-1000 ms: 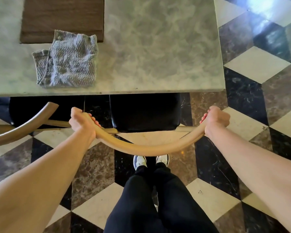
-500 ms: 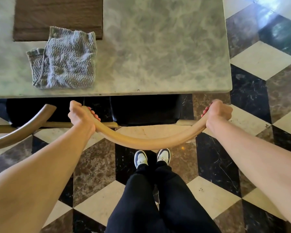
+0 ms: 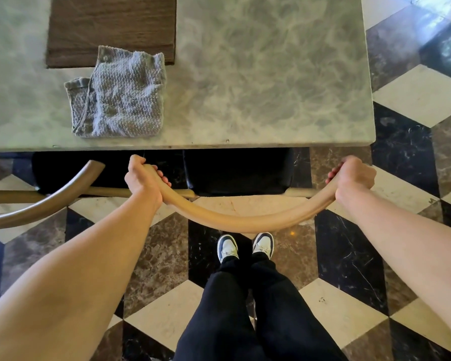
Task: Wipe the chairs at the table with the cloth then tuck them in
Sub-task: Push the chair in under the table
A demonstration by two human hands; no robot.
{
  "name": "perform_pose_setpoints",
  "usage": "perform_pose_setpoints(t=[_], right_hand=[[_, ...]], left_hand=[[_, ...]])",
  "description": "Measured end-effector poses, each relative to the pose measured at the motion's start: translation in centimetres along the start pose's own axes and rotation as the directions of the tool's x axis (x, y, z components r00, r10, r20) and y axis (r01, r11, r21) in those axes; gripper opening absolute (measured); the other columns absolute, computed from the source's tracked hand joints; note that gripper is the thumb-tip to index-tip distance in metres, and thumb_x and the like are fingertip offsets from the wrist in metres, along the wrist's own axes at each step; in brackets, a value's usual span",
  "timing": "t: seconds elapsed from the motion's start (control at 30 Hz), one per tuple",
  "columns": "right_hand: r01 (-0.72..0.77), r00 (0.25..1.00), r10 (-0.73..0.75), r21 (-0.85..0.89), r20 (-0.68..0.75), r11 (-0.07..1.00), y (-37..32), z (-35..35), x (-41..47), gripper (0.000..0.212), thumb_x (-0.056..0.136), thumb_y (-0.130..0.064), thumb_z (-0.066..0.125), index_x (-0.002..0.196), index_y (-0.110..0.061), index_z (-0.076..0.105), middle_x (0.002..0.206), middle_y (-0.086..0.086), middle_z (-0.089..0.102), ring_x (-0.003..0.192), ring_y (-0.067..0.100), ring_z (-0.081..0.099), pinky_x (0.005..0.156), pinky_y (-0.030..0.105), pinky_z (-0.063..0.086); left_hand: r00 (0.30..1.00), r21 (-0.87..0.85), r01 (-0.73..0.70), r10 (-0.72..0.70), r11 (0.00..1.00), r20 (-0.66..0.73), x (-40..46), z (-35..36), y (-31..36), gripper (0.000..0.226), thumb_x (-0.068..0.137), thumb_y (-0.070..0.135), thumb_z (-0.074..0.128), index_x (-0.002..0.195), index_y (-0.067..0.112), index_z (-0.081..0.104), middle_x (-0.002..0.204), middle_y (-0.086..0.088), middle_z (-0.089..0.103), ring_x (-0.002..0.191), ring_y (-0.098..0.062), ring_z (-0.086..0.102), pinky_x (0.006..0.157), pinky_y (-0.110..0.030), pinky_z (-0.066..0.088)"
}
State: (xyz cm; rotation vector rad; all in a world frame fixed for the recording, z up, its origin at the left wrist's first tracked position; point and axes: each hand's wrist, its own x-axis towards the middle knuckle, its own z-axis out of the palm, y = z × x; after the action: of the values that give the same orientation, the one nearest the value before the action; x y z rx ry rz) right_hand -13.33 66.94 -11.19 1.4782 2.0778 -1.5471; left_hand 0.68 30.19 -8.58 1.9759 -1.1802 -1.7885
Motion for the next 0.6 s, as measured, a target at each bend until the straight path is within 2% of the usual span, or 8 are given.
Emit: perform_pose_setpoints(t=[0.13,0.27,0.4,0.5,0.6], right_hand=[[0.017,1.0,-0.017,-0.026,-0.015,1.0,0.1,-0.2,0.3,0.016,0.081,-0.017,0.053,0.086,-0.009,0.065,0.054,0.004,0.06,0.035,0.013,0.055,0.041,0.028,0.052],[0.03,0.999,-0.03,-0.018,-0.016,0.999,0.1,0.1,0.8,0.022,0.08,-0.015,0.046,0.094,-0.009,0.063,0.063,0.006,0.06,0.038,0.014,0.056,0.043,0.029,0.052],[0.043,0.999,-0.043,-0.02,-0.012,0.999,0.2,0.3,0.8,0.026,0.083,-0.013,0.044,0.099,-0.008,0.063,0.064,0.007,0.061,0.04,0.014,0.056,0.042,0.027,0.051],[0.041,0.999,-0.041,-0.024,0.002,0.999,0.1,0.2,0.7,0.024,0.084,-0.017,0.046,0.098,-0.009,0.064,0.064,0.006,0.061,0.039,0.013,0.056,0.047,0.029,0.053],[0.032,0.999,-0.032,0.006,0.04,0.999,-0.3,0.0,0.3,0.023,0.079,-0.018,0.051,0.094,-0.007,0.065,0.056,0.006,0.06,0.039,0.017,0.055,0.047,0.033,0.055]], left_hand=[[0.999,0.074,-0.045,0.044,0.996,0.017,-0.5,-0.1,0.0,0.013,0.077,0.017,0.061,0.07,0.01,0.052,0.054,-0.006,0.052,0.038,-0.019,0.043,0.046,-0.027,0.04],[0.997,0.114,-0.078,0.078,0.99,0.004,-0.3,0.5,0.3,0.015,0.083,0.009,0.063,0.075,0.01,0.051,0.054,-0.006,0.049,0.037,-0.018,0.04,0.042,-0.027,0.037],[0.996,0.125,-0.084,0.086,0.989,-0.015,-0.2,0.8,0.4,0.017,0.087,0.006,0.061,0.075,0.01,0.049,0.055,-0.006,0.047,0.038,-0.017,0.038,0.041,-0.026,0.033],[0.995,0.13,-0.092,0.095,0.987,-0.016,0.0,1.0,0.2,0.014,0.087,0.006,0.06,0.077,0.009,0.05,0.056,-0.007,0.047,0.038,-0.017,0.038,0.041,-0.026,0.034],[0.996,0.152,-0.081,0.083,0.985,-0.01,-0.1,1.2,0.4,0.013,0.09,0.005,0.058,0.081,0.008,0.049,0.058,-0.007,0.046,0.04,-0.018,0.038,0.041,-0.027,0.034]])
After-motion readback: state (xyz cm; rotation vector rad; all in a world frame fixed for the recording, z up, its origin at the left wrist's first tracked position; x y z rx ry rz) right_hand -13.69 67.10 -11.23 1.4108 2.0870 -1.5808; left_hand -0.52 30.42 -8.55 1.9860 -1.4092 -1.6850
